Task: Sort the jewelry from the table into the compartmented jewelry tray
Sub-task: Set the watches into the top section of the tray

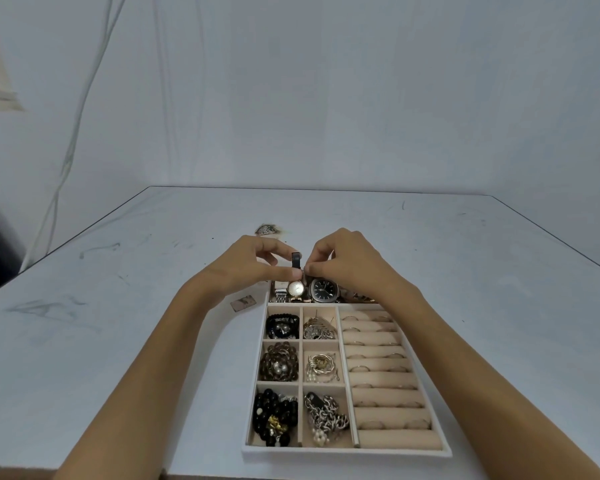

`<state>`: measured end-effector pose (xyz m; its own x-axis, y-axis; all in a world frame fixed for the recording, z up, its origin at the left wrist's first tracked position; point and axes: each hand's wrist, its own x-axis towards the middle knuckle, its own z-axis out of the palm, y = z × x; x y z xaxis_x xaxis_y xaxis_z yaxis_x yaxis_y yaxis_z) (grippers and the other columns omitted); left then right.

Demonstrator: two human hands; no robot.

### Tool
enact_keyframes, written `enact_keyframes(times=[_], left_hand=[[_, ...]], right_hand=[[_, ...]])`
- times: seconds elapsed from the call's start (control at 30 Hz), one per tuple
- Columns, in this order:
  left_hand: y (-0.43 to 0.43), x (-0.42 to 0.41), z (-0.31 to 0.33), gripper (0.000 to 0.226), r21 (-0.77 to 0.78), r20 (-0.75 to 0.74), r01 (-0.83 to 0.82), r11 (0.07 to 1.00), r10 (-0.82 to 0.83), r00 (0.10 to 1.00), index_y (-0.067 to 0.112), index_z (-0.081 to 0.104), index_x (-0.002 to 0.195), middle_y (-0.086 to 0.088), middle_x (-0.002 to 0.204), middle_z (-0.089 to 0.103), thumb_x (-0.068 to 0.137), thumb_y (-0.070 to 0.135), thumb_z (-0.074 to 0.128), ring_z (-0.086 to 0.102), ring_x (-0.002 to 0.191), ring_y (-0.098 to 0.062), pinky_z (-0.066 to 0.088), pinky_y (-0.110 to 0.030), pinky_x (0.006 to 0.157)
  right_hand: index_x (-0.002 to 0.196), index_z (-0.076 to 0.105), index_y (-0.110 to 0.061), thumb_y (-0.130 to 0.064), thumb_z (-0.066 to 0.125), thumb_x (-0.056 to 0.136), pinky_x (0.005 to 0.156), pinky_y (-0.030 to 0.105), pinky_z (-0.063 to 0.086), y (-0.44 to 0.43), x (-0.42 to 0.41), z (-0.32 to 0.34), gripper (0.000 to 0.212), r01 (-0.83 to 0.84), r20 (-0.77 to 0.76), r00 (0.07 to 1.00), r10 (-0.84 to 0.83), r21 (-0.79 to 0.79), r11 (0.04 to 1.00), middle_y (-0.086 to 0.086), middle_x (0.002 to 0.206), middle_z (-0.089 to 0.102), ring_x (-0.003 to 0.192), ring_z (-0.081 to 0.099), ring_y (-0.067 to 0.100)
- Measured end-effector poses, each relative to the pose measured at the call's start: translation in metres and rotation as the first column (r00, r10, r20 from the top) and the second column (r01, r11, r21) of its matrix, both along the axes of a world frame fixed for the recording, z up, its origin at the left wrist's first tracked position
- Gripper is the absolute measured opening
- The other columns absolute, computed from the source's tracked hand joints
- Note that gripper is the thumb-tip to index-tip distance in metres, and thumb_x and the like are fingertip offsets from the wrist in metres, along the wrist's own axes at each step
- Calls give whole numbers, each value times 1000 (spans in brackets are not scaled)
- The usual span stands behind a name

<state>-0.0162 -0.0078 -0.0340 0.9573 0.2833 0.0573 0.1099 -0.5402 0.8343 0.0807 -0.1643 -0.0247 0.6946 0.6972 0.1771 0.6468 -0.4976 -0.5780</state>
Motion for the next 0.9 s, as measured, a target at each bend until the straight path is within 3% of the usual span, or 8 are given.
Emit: enact_keyframes(times=[0.3,0.4,0.6,0.73,0.8,0.9], left_hand=[[6,1,-4,22,25,-72,28,999,-26,997,32,74,98,-6,108,67,77,38,75,58,106,-15,37,-17,78],[7,0,-4,22,33,-81,60,998,-57,995,32,73,102,-1,108,69,80,34,74,58,109,-12,37,-17,77],[4,-2,-2,35,58,-59,111,992,-107,992,35,63,119,16,113,64,84,40,67,56,107,4,37,-14,81],[1,-3,-2,29,59,43,104,993,-107,993,32,68,107,22,100,67,80,41,73,58,87,13,41,-22,85],[1,-3,-1,23,61,63,95,994,-99,993,26,71,102,17,95,67,81,33,73,58,73,14,39,-24,83],[2,-1,-2,21,62,73,84,995,-88,993,24,73,100,10,96,69,80,30,75,58,68,13,40,-25,83]], right_hand=[[80,73,-16,-24,71,82,54,28,48,-1,1,-1,8,7,-23,1000,-6,25,1000,-10,61,58,49,50,5],[81,73,-17,-25,70,82,59,30,51,-1,2,-2,9,2,-12,1000,-2,19,1000,-8,63,60,51,52,7],[79,71,-21,-29,62,87,77,38,55,1,7,-6,14,-3,20,1000,3,26,1000,-4,80,69,78,64,15],[78,69,-26,-31,66,84,75,35,54,0,7,-6,9,-23,26,999,23,20,1000,-5,82,69,76,62,12],[79,69,-25,-34,68,83,70,31,52,0,8,-6,10,-27,21,999,27,15,1000,-6,80,67,72,60,10],[81,69,-23,-35,70,82,64,28,49,0,7,-5,12,-29,17,999,28,11,1000,-8,76,64,66,57,7]])
